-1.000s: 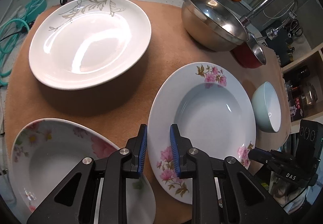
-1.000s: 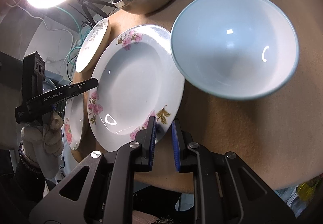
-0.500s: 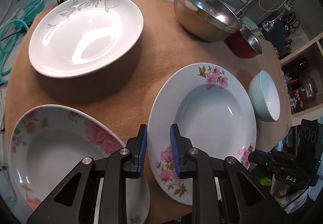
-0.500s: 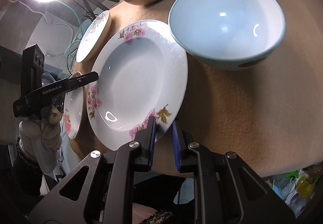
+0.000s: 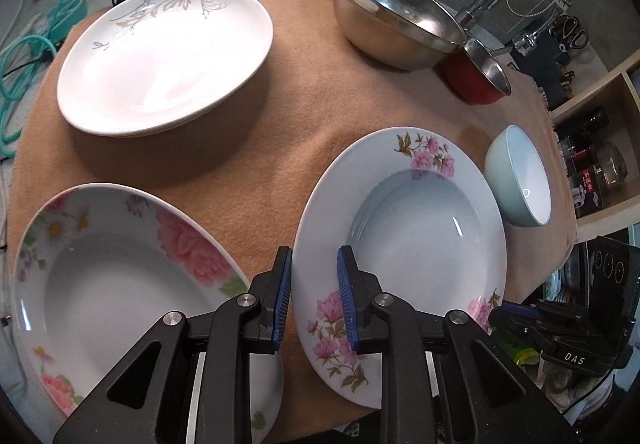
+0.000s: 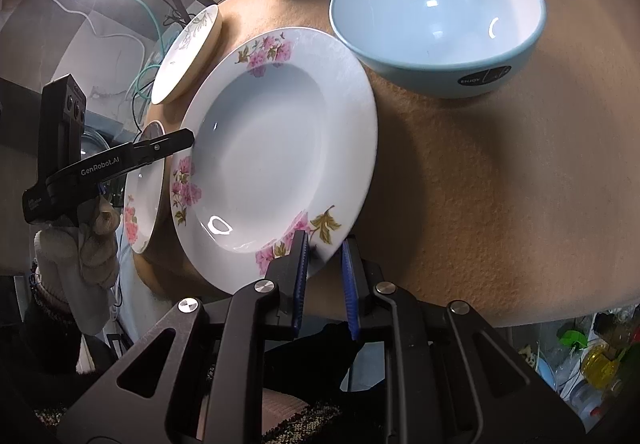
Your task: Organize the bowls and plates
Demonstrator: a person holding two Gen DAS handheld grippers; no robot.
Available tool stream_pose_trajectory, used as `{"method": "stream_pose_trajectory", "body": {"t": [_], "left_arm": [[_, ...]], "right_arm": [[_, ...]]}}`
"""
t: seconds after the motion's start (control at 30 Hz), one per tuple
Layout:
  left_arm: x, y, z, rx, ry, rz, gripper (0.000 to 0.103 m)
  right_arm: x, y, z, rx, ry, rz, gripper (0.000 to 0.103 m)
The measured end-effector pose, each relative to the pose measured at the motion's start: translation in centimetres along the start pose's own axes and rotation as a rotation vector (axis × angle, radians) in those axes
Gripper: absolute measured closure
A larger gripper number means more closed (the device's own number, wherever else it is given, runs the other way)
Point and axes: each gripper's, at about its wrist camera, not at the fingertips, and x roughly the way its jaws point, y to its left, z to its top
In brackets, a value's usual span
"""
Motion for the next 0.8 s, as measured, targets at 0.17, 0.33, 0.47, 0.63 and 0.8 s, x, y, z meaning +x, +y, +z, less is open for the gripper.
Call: {"method": "stream_pose_trajectory", "body": {"t": [0.17,0.33,0.47,0.63,0.8], "left_arm": [[0.1,-0.2,-0.1,0.004,-0.005,0.01,0.082],[-0.1,-0.7,-0.2,0.019,-0.02,0.036,0.082],[-0.7,-0.6,0.0,0.017,-0.043,0.045,0.082],[-1.8,-0.3,0.4,0.005,-0.083,0.047,0.082],[-4.0,0.4,0.5,-0.019,-0.149,0.054,0.082]], "right_arm": [[0.1,0.1,0.0,-0.008,0.003,-0.002,0.085],[-0.5,0.4,-0.2,-0.028,-0.007,-0.034,0.085],[-1.3,0.7,-0.2,-0.042,-0.03,-0.056,0.085],[-2.4,0.9,0.1,-0.051,-0.059,-0.092,0.085],[-3.9,2.0,0.8,-0.096,-0.111,-0.115,0.085]]}}
